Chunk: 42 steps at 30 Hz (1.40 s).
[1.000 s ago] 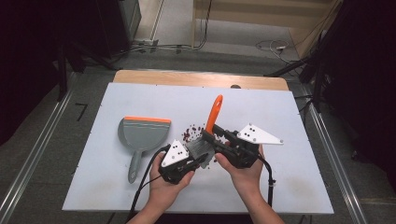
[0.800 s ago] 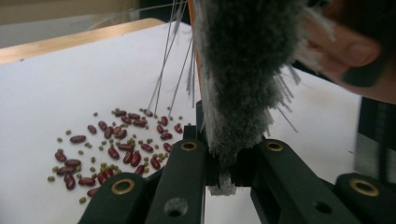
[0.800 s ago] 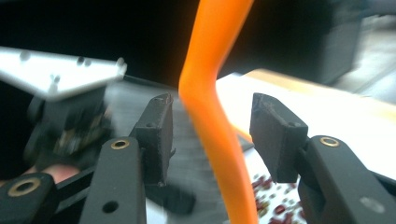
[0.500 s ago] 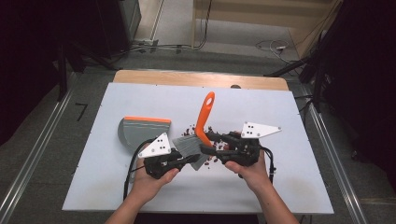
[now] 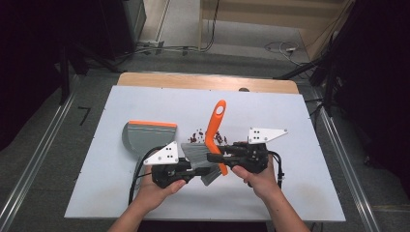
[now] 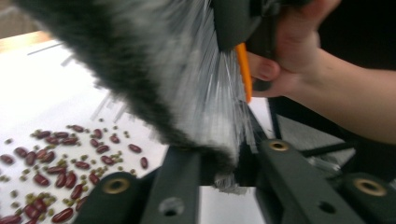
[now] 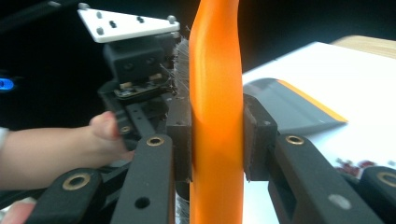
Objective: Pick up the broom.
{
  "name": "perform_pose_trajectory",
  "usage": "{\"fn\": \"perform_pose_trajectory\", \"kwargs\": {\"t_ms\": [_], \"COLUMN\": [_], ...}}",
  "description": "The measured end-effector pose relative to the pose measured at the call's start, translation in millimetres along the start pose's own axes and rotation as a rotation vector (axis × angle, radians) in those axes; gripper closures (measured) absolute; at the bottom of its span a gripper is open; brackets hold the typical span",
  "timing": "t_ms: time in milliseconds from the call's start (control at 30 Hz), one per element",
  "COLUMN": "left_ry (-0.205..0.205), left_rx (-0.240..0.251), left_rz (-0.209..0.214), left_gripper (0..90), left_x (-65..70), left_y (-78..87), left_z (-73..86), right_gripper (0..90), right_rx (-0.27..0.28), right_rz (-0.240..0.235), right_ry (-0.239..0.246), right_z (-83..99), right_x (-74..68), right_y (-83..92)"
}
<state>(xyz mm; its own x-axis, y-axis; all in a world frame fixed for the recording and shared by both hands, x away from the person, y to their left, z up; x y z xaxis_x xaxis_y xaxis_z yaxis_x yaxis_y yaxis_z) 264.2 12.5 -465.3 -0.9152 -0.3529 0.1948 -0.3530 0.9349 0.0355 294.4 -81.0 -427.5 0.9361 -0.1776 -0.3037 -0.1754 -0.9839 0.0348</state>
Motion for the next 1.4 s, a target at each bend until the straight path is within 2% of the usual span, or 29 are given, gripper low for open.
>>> {"fn": "perform_pose_trajectory", "kwargs": {"t_ms": [67,200,267,400,467,500,567,667,700,733,767,800,833,967,1033,1100,1400], "left_ry": [0.001,0.002,-0.004,-0.013,-0.009,-0.005,0.01,0.019,0.023,0.029,0.036,0.036,0.032,0.026,0.023,0.011,-0.005], "left_rx": [-0.004,-0.007,-0.003,0.007,0.014,0.024,0.037,0.054,0.06,0.066,0.072,0.072,0.08,0.089,0.088,0.083,0.074], "left_rz": [-0.041,-0.085,-0.113,-0.166,-0.176,-0.186,-0.218,-0.236,-0.247,-0.261,-0.281,-0.281,-0.306,-0.331,-0.345,-0.366,-0.411], "left_gripper": [70.7,45.2,42.9,32.1,29.0,27.5,22.9,16.8,16.8,10.1,6.5,4.1,1.6,0.0,0.0,0.0,0.0], "left_x": [-3.8,-8.5,-12.5,-21.1,-23.1,-25.1,-31.0,-34.6,-37.1,-39.8,-45.0,-45.0,-50.6,-56.5,-59.3,-62.7,-71.1], "left_y": [1.5,8.8,14.6,25.6,28.8,32.0,42.8,50.9,55.1,59.0,66.5,66.5,74.2,81.9,85.5,89.2,102.2], "left_z": [1.8,2.5,2.1,1.9,1.4,0.6,-2.4,-5.4,-6.5,-7.3,-8.1,-8.1,-9.3,-10.4,-10.3,-9.7,-8.1], "right_gripper": [68.1,68.2,68.2,68.2,68.2,68.2,68.2,68.2,68.2,68.2,68.2,68.2,68.2,68.2,68.2,68.2,68.2], "right_rx": [-0.014,-0.035,-0.037,-0.067,-0.073,-0.084,-0.09,-0.094,-0.094,-0.101,-0.104,-0.106,-0.107,-0.116,-0.118,-0.128,-0.143], "right_rz": [0.038,0.113,0.152,0.255,0.273,0.319,0.352,0.391,0.391,0.428,0.442,0.457,0.468,0.519,0.531,0.574,0.649], "right_ry": [0.003,0.023,0.021,0.035,0.035,0.037,0.036,0.043,0.043,0.051,0.053,0.053,0.054,0.058,0.059,0.061,0.057], "right_z": [0.3,2.6,2.9,4.3,4.5,5.0,5.0,3.9,3.9,3.2,3.0,2.7,2.6,3.2,3.5,3.9,3.3], "right_x": [0.5,6.6,12.0,24.4,26.8,32.6,38.1,45.2,45.2,50.3,52.5,55.0,57.2,67.4,70.1,77.8,92.0], "right_y": [-1.6,-0.8,1.2,6.0,7.1,9.5,12.5,17.6,17.6,21.4,23.2,25.2,27.1,35.1,37.3,44.9,60.8]}}
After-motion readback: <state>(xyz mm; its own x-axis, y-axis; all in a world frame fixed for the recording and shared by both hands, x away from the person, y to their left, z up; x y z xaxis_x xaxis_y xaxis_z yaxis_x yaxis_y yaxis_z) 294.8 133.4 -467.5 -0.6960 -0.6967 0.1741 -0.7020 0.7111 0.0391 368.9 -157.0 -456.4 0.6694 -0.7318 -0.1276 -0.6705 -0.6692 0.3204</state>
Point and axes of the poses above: each handheld gripper's, and its own axes: y roughly backward along the jaws, z roughly out of its underside, x roughly to its right, the point moved 9 cm from there along -y, roughly forward along the jaws, and after that the axes turned 14 degrees about x, right-handed, at the moved point
